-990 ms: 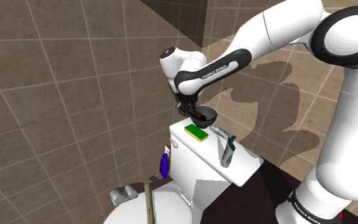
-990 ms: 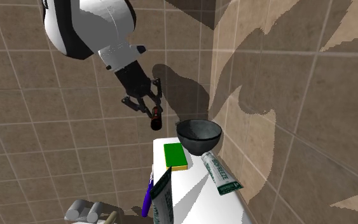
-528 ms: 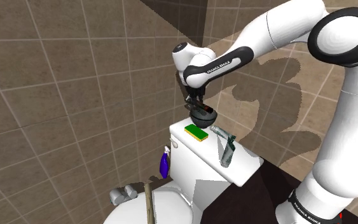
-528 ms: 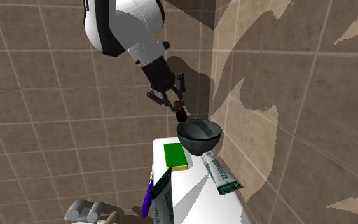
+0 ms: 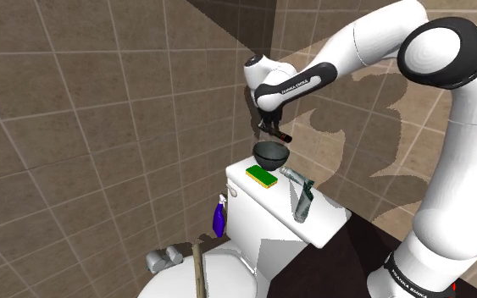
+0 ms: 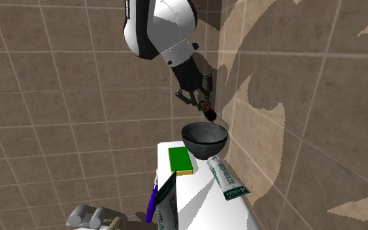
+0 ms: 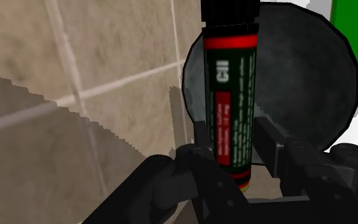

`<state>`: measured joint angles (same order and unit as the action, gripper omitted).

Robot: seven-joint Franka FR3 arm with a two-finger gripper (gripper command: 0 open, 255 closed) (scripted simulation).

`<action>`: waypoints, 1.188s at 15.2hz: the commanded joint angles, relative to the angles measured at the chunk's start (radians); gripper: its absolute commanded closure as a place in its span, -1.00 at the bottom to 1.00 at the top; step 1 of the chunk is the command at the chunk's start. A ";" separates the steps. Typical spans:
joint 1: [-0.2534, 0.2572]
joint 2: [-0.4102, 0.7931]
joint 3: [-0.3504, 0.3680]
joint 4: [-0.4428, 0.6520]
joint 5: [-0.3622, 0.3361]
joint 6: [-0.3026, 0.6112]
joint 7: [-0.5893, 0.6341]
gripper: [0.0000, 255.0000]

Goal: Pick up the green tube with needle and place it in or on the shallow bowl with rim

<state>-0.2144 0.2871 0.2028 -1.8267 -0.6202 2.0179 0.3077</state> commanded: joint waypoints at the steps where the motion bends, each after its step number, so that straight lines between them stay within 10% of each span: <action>1: -0.002 0.011 -0.003 -0.008 -0.008 0.018 0.008 1.00; 18: 0.004 0.101 -0.022 -0.054 -0.069 0.130 0.095 1.00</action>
<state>-0.2101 0.3877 0.1809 -1.8805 -0.6891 2.1469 0.4022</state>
